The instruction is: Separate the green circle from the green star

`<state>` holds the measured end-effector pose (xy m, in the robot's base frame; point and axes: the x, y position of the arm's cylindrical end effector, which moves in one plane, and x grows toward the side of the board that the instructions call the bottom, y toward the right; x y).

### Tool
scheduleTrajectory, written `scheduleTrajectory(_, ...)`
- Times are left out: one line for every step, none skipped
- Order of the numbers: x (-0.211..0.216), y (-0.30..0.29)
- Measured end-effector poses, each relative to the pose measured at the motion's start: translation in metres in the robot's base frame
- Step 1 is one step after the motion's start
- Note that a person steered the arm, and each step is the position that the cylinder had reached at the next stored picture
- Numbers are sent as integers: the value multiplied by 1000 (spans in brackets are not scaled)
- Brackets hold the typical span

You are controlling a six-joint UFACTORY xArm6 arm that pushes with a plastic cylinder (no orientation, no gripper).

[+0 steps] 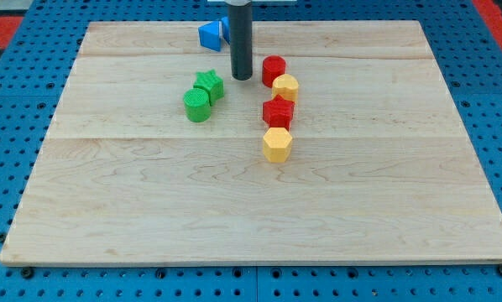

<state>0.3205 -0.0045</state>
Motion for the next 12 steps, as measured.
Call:
scheduleTrajectory(0, 25)
scheduleTrajectory(-1, 10)
scheduleTrajectory(-23, -14)
scheduleTrajectory(-81, 7)
scheduleTrajectory(-127, 10)
scheduleTrajectory(-129, -8)
scheduleTrajectory(-128, -54)
scheduleTrajectory(-120, -86)
scheduleTrajectory(-107, -89)
scheduleTrajectory(-91, -52)
scheduleTrajectory(-56, -47)
scheduleTrajectory(-16, -49)
